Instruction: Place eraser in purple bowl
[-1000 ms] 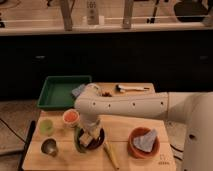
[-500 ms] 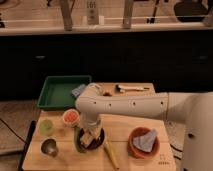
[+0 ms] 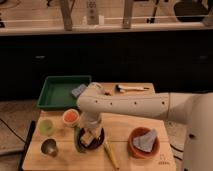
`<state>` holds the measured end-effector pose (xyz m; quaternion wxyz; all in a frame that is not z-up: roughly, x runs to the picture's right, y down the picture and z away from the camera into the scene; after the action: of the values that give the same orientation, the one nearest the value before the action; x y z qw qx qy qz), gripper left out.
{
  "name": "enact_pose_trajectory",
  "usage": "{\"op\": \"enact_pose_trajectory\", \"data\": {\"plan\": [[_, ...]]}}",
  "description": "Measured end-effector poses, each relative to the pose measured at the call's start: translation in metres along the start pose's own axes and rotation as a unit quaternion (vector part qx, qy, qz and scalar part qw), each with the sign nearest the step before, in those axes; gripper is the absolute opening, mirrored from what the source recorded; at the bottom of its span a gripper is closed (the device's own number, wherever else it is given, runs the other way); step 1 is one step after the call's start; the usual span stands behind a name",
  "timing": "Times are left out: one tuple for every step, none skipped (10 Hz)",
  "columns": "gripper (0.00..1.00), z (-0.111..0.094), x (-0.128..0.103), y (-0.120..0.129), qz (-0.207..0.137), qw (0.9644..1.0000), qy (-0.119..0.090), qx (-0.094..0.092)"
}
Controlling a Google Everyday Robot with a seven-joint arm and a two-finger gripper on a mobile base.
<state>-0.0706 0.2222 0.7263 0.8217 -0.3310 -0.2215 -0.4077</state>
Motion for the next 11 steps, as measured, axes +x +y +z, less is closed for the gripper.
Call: {"op": "enact_pose_trajectory", "data": {"plan": [[0.7,-0.0002,0.0005,0.0001,0.0,1.0,0.0,0.0],[0.77,-0.0003,0.0008,0.0003,0.0,1.0,0.0,0.0],[0.8,-0.0003,0.0009,0.0004,0.0,1.0,0.0,0.0],[0.8,0.0001,0.0008,0.001,0.0,1.0,0.0,0.0],[0.8,0.0004,0.0005,0.0015,-0.001,1.0,0.0,-0.001],[0.8,0.0006,0.0,0.002,-0.001,1.0,0.001,-0.001],[0.8,0.0011,-0.0003,0.0027,-0.002,1.0,0.001,-0.001],[0.8,0.0013,-0.0008,0.0027,-0.002,1.0,0.0,0.0],[0.8,0.0017,-0.0019,0.0028,-0.002,1.0,0.0,0.0],[0.8,0.0015,-0.0023,0.0029,-0.002,1.0,0.001,0.0],[0.8,0.0016,-0.0023,0.0037,-0.002,1.0,0.001,0.0]]}}
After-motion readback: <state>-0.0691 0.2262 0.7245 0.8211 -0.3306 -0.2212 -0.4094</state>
